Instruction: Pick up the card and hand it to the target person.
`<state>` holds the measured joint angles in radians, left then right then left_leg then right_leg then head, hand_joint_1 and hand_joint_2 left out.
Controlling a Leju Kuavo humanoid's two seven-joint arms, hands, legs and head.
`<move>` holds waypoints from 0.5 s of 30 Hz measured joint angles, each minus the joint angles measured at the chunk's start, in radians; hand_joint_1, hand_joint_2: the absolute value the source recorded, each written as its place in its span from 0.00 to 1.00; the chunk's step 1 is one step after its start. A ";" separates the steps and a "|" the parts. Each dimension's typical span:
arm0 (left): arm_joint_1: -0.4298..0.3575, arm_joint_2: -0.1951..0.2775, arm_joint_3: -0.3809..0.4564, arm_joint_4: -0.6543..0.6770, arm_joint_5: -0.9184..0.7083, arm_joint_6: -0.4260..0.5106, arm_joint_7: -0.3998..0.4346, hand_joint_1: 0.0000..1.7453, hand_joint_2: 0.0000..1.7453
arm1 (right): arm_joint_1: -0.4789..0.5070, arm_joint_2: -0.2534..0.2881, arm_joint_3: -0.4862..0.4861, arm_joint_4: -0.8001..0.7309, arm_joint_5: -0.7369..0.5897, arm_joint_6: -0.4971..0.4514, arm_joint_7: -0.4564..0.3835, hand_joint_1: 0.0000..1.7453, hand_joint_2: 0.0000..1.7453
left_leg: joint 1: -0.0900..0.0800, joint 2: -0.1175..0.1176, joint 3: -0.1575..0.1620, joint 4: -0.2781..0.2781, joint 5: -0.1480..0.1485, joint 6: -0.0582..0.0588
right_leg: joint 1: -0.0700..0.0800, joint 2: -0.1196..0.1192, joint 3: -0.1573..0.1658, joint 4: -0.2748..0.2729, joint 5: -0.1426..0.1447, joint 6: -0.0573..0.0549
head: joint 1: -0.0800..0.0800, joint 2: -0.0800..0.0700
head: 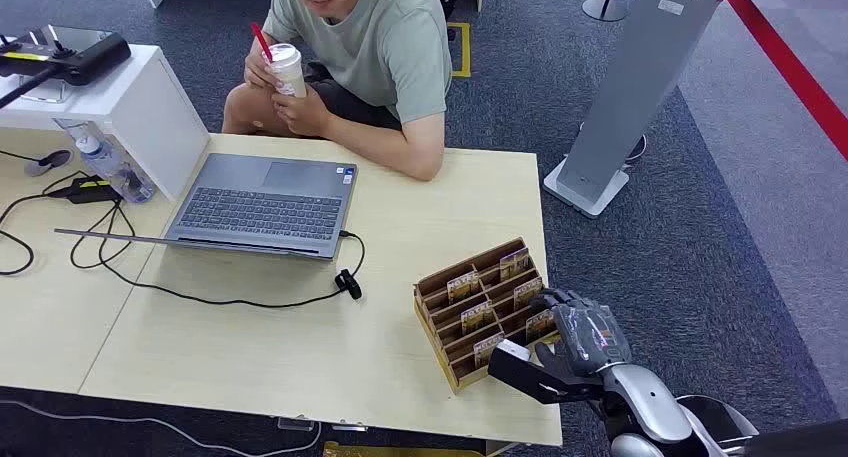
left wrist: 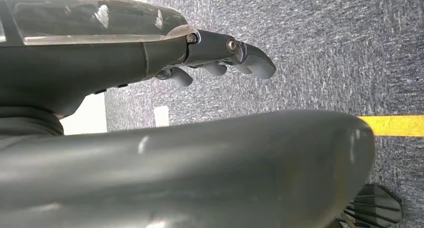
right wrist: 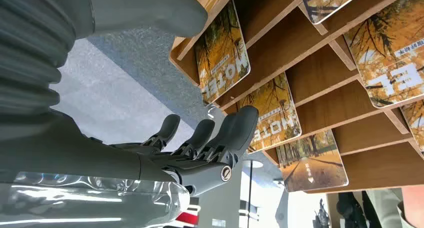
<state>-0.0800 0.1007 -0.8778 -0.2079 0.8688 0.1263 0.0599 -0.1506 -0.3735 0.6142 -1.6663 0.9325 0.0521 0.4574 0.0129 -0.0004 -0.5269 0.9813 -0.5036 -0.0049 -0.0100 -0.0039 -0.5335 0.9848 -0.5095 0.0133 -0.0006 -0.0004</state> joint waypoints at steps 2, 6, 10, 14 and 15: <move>0.000 0.000 0.000 0.000 0.001 0.000 0.000 0.00 0.00 | 0.000 0.000 0.000 0.001 -0.001 -0.001 -0.001 0.37 1.00 | 0.000 0.000 0.000 0.000 0.000 0.000 | 0.000 0.000 0.000 0.000 0.000 0.000 | 0.000 0.000; 0.000 0.000 0.000 0.000 0.002 0.001 0.000 0.00 0.00 | -0.001 0.000 0.000 0.006 -0.001 -0.002 -0.003 0.39 1.00 | 0.000 0.000 0.000 0.000 0.000 0.000 | 0.000 0.000 0.000 0.000 0.000 0.000 | 0.000 0.000; 0.000 0.000 0.000 0.000 0.004 0.000 0.001 0.00 0.00 | -0.001 0.000 0.000 0.008 -0.002 -0.002 -0.003 0.39 1.00 | 0.000 0.000 0.000 0.000 0.000 0.000 | 0.000 0.000 0.000 0.000 0.000 0.000 | 0.000 0.000; 0.000 0.000 0.000 0.000 0.005 0.000 0.003 0.00 0.00 | -0.001 0.001 0.000 0.009 -0.002 -0.002 -0.004 0.46 1.00 | 0.000 0.000 0.000 0.000 0.000 0.000 | 0.000 0.000 0.000 0.000 0.000 0.000 | 0.000 0.000; 0.000 0.000 0.000 0.000 0.005 0.000 0.003 0.00 0.00 | -0.001 0.001 0.000 0.009 -0.002 -0.002 -0.004 0.49 1.00 | 0.000 0.000 0.000 0.000 0.000 0.000 | 0.000 0.000 0.000 0.000 0.000 0.000 | 0.000 0.000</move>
<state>-0.0802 0.1007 -0.8778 -0.2079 0.8740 0.1266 0.0627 -0.1514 -0.3728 0.6142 -1.6575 0.9308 0.0496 0.4537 0.0129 -0.0004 -0.5268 0.9813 -0.5036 -0.0049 -0.0100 -0.0039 -0.5335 0.9848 -0.5095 0.0133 -0.0008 -0.0004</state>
